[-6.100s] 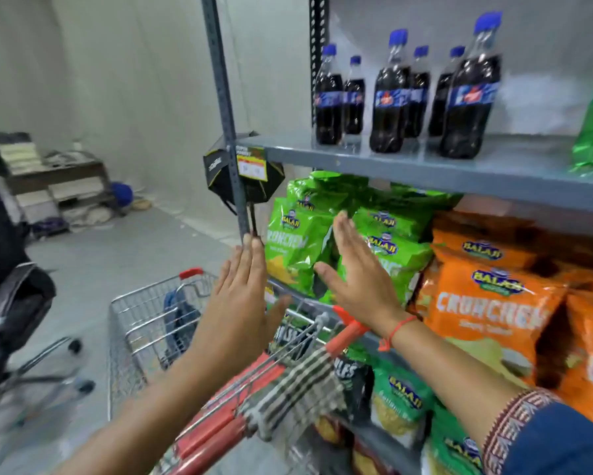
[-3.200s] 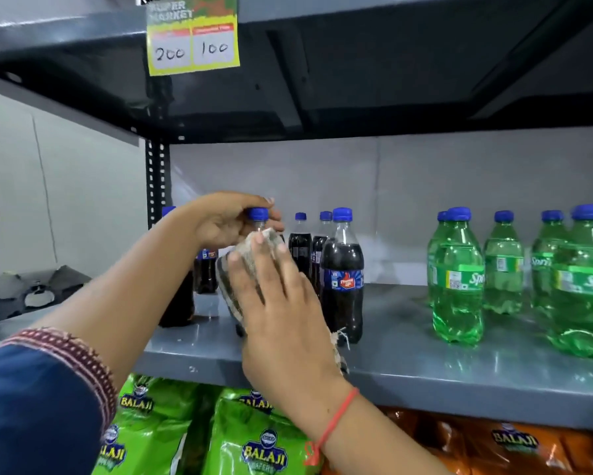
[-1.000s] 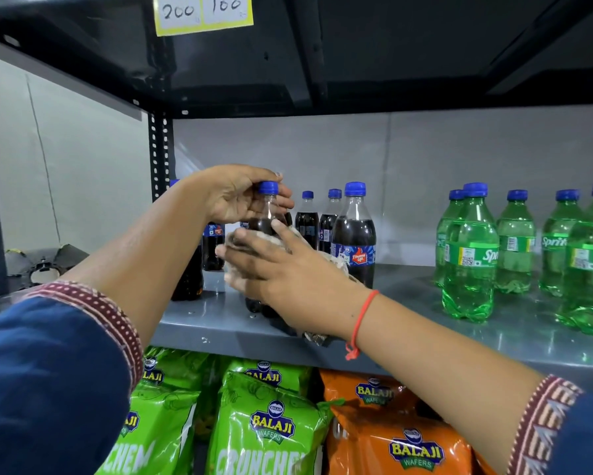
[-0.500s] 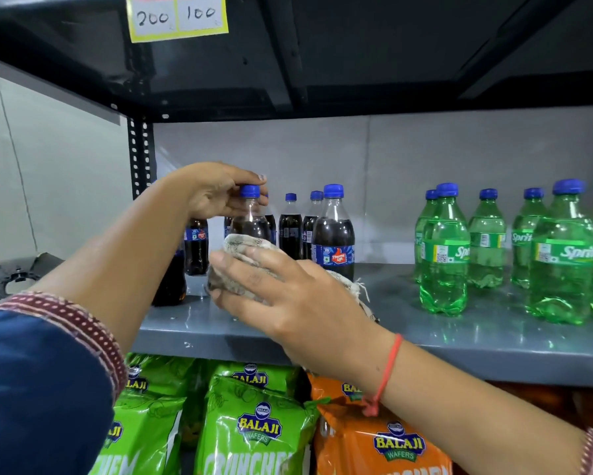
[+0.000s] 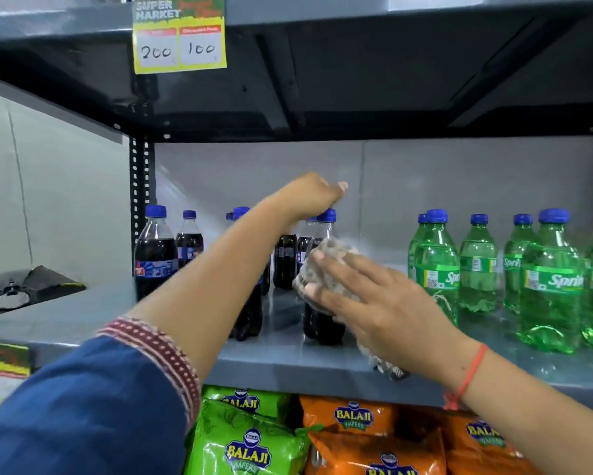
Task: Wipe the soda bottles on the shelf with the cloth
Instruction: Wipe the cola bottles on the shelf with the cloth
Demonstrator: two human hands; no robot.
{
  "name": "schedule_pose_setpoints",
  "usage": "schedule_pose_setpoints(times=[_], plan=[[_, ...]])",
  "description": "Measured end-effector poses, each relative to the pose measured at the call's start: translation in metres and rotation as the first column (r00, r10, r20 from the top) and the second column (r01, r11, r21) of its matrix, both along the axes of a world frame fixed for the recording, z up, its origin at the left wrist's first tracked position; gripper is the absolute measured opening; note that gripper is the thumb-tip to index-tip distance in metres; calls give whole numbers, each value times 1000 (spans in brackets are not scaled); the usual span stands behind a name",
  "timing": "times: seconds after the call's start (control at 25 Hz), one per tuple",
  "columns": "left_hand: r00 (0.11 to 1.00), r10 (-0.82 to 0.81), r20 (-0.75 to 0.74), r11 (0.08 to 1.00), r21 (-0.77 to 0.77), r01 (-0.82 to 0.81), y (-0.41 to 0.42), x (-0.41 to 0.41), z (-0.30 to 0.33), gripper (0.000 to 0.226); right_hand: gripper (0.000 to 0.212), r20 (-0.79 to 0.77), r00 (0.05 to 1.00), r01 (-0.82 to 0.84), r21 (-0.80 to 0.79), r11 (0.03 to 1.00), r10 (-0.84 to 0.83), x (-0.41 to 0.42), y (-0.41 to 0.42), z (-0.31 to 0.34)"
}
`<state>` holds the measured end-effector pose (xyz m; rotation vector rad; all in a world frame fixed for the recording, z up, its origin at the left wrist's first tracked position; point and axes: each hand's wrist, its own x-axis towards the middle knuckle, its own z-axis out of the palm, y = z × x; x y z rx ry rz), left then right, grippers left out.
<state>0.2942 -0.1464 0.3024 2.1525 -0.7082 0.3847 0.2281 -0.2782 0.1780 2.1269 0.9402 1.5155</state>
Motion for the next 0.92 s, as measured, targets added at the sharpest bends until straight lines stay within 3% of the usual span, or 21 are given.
schedule_pose_setpoints(times=[0.08,0.16,0.24,0.32,0.44,0.56,0.68,0.72,0.84,0.92], plan=[[981,-107,-161,988,-129,87,-6,7,-9,19,39,-75,997,-7,-152,988,-5,11,2,-4],[953,-176,-248,969,-212,124,-6,12,-12,17,37,-17,998,58,-293,954,-66,19,-3,12],[942,-196,-272,966,-221,138,-6,15,-12,19,42,56,993,118,-285,951,-106,24,-6,25],[939,-194,-283,970,-199,141,-6,15,-10,23,45,-17,997,70,-247,966,-76,27,-2,16],[932,-198,-304,974,-169,152,-5,16,-8,26,39,54,994,109,-385,916,-95,27,-5,14],[924,-211,-319,969,-192,155,-3,15,-7,27,40,17,998,69,-208,976,-68,27,-6,30],[928,-201,-313,974,-169,153,-5,15,-7,27,44,25,996,89,-458,884,-88,26,-3,14],[926,-203,-318,973,-174,154,-5,14,-8,27,45,45,994,105,-475,873,-96,25,-5,13],[906,-244,-346,956,-243,165,-1,13,-8,27,43,-12,997,66,-267,961,-72,25,-6,28],[907,-252,-339,953,-252,170,0,13,-9,28,45,35,993,118,-384,916,-113,24,-3,23]])
